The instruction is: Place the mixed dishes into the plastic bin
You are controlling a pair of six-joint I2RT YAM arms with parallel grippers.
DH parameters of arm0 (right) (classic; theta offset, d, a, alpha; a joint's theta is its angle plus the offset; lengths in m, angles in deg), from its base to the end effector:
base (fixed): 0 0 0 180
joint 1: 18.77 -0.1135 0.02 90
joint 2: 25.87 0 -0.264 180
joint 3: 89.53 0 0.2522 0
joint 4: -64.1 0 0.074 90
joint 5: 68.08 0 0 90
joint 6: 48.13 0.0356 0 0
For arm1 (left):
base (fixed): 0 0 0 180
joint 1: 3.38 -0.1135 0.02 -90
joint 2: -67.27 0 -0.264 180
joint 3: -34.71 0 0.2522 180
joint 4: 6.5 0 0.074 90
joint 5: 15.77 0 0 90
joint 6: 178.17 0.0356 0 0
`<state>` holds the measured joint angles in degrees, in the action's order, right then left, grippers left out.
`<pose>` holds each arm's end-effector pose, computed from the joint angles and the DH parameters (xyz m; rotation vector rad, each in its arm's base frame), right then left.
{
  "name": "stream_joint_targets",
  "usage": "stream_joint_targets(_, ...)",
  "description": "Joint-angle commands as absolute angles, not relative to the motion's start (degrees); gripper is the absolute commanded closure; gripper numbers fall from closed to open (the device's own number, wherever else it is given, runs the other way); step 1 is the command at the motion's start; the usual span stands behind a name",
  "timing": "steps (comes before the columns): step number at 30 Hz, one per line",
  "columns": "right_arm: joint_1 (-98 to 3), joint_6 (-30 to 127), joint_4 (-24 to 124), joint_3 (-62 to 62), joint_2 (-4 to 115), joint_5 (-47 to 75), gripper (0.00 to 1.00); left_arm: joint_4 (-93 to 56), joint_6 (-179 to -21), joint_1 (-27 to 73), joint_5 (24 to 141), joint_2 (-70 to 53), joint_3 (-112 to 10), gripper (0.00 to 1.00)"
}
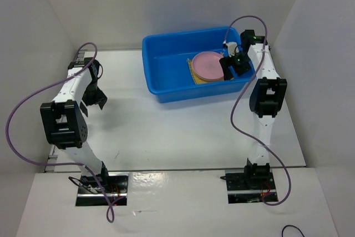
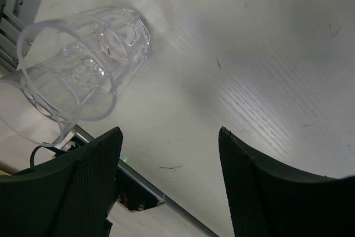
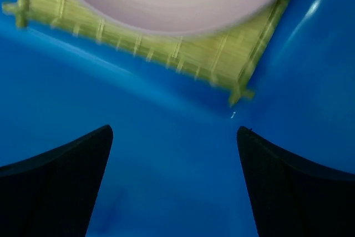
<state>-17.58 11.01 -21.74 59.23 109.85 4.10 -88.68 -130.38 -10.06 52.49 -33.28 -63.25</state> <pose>0.4867 0.0008 0.2517 -0.7682 2.6454 0.3000 0.3263 0.0515 0.2550 -1.2231 2.6293 0.4899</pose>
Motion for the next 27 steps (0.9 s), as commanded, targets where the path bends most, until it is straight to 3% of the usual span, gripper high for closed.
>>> stream_joint_targets(1,-17.19,8.91,-17.27,47.93,97.03,7.32,0.03,-87.41,-130.71,-11.81,48.83,-33.18,-63.34,0.23)
stream_joint_targets(6,-17.19,6.89,-0.52,19.92,76.49,10.93,0.02,-87.94,-129.04,-12.34,47.24,-32.04,-65.53,0.22)
stream_joint_targets(8,-17.89,6.89,2.77,14.17,72.85,13.74,0.02,-87.94,-129.04,-12.34,47.24,-31.26,-66.06,0.22)
stream_joint_targets(20,-14.47,9.87,14.48,13.17,67.38,18.85,0.02,-89.78,-129.47,-12.34,45.67,-27.03,-64.13,0.22)
stream_joint_targets(27,-11.21,13.30,11.14,18.88,64.75,6.10,0.02,-90.58,-132.55,-13.39,43.73,-21.42,-59.74,0.26)
